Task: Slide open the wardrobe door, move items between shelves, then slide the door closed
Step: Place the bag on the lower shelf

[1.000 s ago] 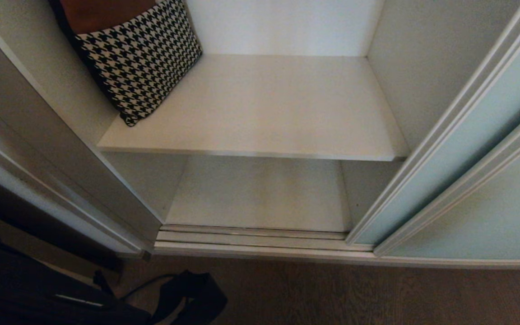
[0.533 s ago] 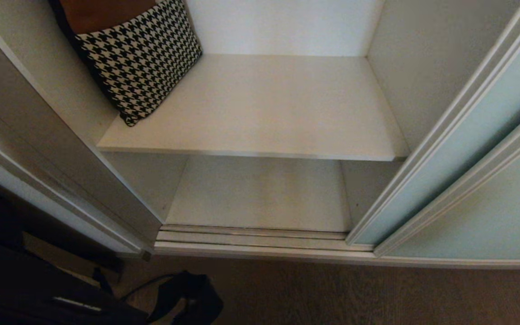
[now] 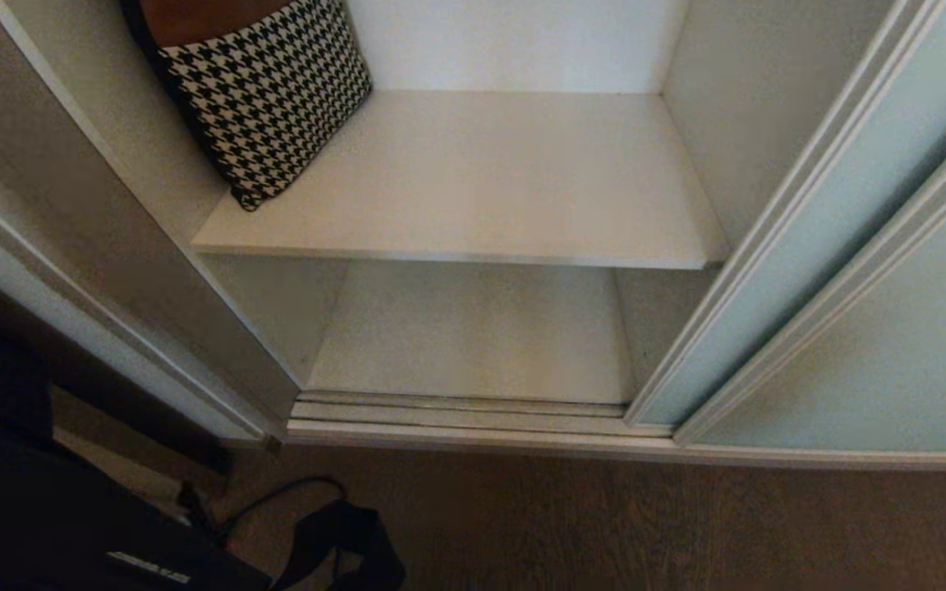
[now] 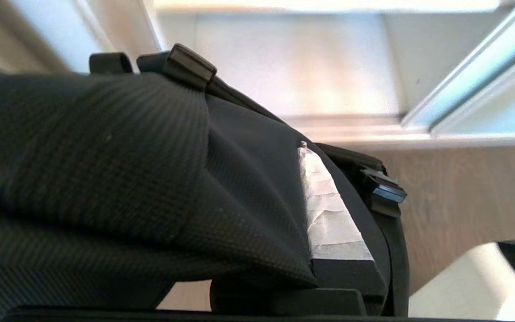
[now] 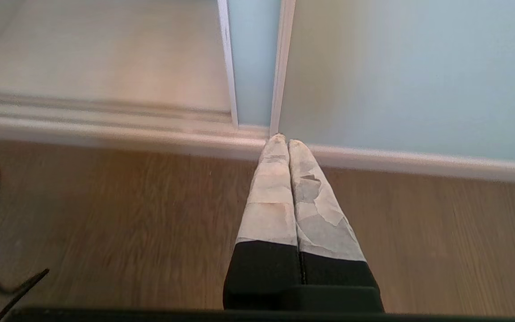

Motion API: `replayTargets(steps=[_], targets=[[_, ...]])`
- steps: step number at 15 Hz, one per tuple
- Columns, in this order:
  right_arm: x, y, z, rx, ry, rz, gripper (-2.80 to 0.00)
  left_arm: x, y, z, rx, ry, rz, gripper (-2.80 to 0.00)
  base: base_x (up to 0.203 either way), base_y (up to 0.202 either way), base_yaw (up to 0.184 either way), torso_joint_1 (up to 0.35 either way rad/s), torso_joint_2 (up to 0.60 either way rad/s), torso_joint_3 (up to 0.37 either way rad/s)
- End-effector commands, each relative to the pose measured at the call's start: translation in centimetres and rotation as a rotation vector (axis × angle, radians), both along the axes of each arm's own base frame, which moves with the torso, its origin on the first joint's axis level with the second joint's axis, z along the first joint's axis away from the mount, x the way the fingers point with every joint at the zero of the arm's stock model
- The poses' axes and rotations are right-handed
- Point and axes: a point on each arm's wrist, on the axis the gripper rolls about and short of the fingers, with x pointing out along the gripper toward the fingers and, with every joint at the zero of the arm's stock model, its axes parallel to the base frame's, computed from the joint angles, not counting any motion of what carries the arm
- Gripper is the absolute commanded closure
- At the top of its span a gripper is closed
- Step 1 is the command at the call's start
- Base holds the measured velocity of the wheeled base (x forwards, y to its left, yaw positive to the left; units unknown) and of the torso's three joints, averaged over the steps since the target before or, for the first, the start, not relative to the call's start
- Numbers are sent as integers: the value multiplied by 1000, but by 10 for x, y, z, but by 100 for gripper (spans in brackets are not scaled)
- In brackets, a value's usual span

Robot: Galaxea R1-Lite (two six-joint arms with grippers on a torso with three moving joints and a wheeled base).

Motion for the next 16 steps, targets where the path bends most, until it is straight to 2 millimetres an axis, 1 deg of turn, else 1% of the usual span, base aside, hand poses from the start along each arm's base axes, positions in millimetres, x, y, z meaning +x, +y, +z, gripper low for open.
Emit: replayTargets(steps=[1, 4, 5, 8, 13, 16], targets=[[0, 0, 0, 0, 0, 0, 0, 2, 0, 0, -1, 12, 1, 0, -200, 0, 0, 4, 1, 5], [0, 0, 0, 0, 0, 0, 0, 3, 0, -1, -9, 21, 1, 0, -185, 0, -2, -1, 1, 2], [0, 0, 0, 0, 0, 0, 0, 3, 0, -1, -13, 23, 6, 0, -84, 0, -6, -1, -5, -1], [0, 0, 0, 0, 1, 0, 0, 0, 0, -3, -13, 12, 9, 0, 0, 0, 0, 0, 0, 0], [0, 0, 0, 0, -1, 0, 0, -1, 0, -7, -13, 15, 12, 0, 0, 0, 0, 0, 0, 0], [0, 0, 0, 0, 1, 0, 0, 0, 0, -10, -13, 28, 11, 0, 0, 0, 0, 3, 2, -118]])
